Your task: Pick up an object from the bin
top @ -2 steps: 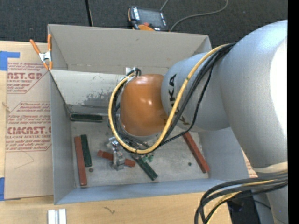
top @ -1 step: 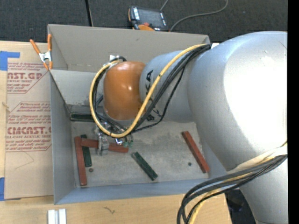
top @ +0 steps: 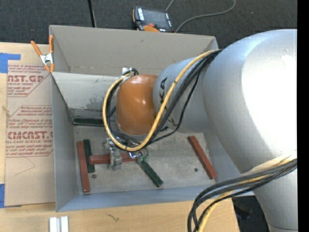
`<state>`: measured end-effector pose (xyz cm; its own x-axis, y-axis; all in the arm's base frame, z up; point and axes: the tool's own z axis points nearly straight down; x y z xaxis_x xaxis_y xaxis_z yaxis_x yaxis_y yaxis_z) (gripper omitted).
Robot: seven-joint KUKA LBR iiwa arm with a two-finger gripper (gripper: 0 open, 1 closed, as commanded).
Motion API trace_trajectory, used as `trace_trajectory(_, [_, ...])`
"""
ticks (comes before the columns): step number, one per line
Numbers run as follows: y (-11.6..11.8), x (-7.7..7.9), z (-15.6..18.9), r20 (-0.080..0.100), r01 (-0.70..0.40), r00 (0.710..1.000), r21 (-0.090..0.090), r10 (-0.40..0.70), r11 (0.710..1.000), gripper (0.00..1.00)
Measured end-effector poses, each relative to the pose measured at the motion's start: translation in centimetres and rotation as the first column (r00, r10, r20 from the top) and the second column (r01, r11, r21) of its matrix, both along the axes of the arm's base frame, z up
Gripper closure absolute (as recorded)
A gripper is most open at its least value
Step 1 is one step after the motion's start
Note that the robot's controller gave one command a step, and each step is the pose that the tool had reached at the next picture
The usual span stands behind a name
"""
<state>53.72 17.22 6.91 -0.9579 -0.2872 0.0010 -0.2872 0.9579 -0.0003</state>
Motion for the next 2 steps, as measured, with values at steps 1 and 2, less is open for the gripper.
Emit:
trace_trajectory(1, [0.69,1.75,20.9,0.013,-0.209,0.978,0.002,0.209,0.978,1.0])
trace_trajectory(2, [0.66,1.61,20.39,0.004,-0.208,0.978,0.003,0.208,0.978,0.0])
